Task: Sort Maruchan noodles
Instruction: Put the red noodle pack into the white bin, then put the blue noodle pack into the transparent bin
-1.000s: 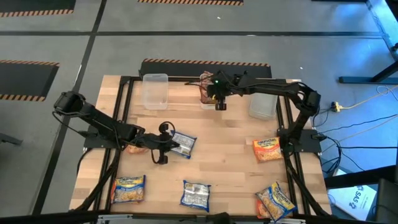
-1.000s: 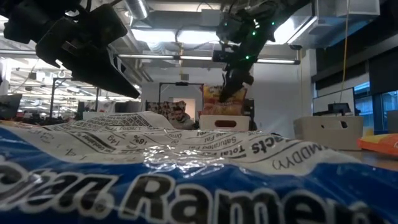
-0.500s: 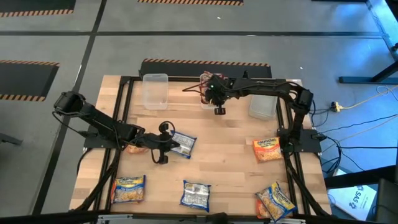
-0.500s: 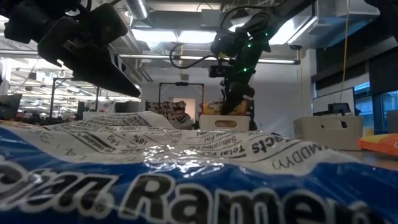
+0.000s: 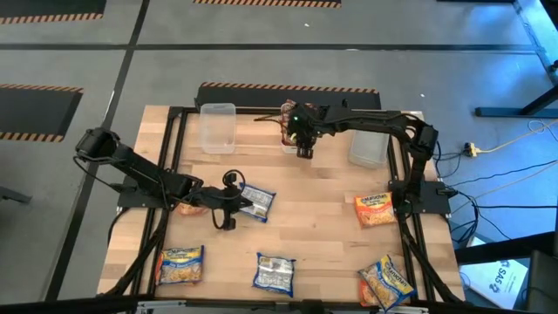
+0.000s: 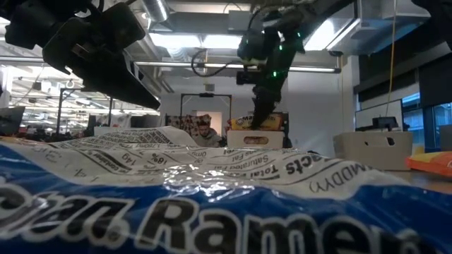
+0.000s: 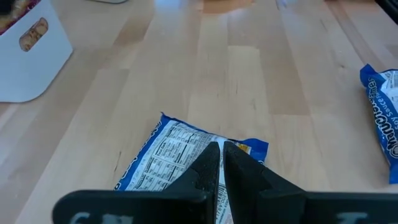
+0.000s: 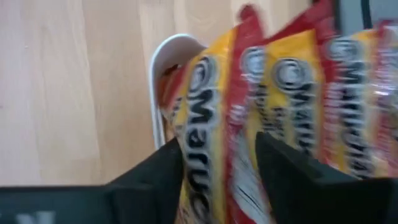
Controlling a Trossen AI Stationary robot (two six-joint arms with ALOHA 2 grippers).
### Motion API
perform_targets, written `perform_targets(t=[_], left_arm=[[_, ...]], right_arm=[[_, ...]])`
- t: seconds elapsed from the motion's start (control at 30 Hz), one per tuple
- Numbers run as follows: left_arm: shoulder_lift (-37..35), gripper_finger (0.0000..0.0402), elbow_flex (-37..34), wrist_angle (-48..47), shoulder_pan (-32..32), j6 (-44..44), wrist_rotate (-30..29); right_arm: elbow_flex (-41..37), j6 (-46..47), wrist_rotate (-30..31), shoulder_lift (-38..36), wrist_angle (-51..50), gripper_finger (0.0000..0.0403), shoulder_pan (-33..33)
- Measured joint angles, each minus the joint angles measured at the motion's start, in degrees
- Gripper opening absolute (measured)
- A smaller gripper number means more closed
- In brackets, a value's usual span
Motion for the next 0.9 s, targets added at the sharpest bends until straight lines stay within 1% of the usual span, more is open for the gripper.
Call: perform_targets(t=[0.1,0.2,0.27,0.37,0.47,0.57,0.7,0.77,0.83,0.9], left_arm=[[0.00,0.0016,0.00,0.00,0.00,0.02,0.03],[0.00,0.0016,0.00,0.00,0.00,0.02,-0.04],[0.00,0.0016,-0.01,0.09,0.00,0.02,-0.06],[0.00,0.0016,0.00,1.55,0.00,-0.60,-0.05],[0.01,0.0016,0.02,1.94,-0.11,-0.85,-0.12],[0.03,0.0016,0.02,2.38,-0.12,-1.67,-1.43],[1.19,0.0016,0.04,4.11,-1.34,-6.07,-8.28],[2.08,0.0016,0.09,5.26,-2.58,-7.59,-8.25],[3.62,0.0016,0.11,6.03,-4.04,-10.08,-8.00],[5.04,0.0016,0.09,6.16,-5.61,-13.23,-7.98]], right_arm=[[5.87,2.39,-1.32,-1.20,-9.77,0.0217,1.08],[9.22,5.49,-2.52,-4.71,-14.38,0.0229,3.70],[8.75,8.23,-2.97,-7.77,-15.86,0.0231,6.21],[4.16,13.14,-2.48,-12.87,-12.39,0.0232,11.78],[-4.19,18.20,-1.03,-17.31,-3.24,0.0232,19.20],[-14.97,22.34,0.53,-19.75,10.71,0.0232,26.95],[-28.04,30.60,5.65,-19.35,33.85,0.0232,36.34],[-31.62,35.67,7.35,-17.76,44.84,0.0232,40.45],[-33.14,37.99,8.82,-16.69,51.51,0.0232,44.24],[-33.06,38.32,11.05,-15.54,55.98,0.0232,47.65]])
